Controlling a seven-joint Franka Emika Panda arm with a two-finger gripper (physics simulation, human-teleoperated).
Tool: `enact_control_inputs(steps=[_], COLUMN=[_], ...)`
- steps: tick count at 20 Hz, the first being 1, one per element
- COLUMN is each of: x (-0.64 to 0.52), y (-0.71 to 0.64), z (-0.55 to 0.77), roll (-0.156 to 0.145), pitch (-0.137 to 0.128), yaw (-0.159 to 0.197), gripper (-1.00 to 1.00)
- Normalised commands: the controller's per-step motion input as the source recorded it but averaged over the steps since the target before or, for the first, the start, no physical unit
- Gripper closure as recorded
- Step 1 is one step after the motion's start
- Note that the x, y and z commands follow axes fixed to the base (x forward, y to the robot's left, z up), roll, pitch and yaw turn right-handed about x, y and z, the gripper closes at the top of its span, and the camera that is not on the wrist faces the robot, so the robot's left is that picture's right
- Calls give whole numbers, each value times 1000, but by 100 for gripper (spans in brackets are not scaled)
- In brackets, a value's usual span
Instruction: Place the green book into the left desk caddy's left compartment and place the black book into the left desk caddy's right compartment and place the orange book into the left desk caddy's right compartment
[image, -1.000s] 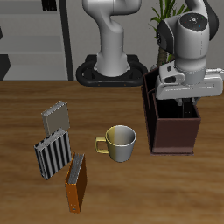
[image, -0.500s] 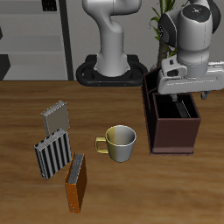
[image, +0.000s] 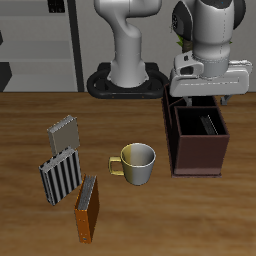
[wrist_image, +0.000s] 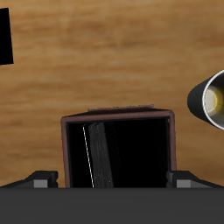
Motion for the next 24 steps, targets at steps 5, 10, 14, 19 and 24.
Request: enact_control_inputs(steps=[5, 10, 14, 19, 24], x=[158, 226, 190, 169, 130], y=[-670, -671, -913, -636, -562], z=[251, 114, 7, 13, 63], roll=[-63, -12, -91, -43, -20], pitch=[-19, -15, -15, 2, -30], yaw=[-42, 56, -36, 10, -16], gripper=[-100, -100, -100, -100, -100])
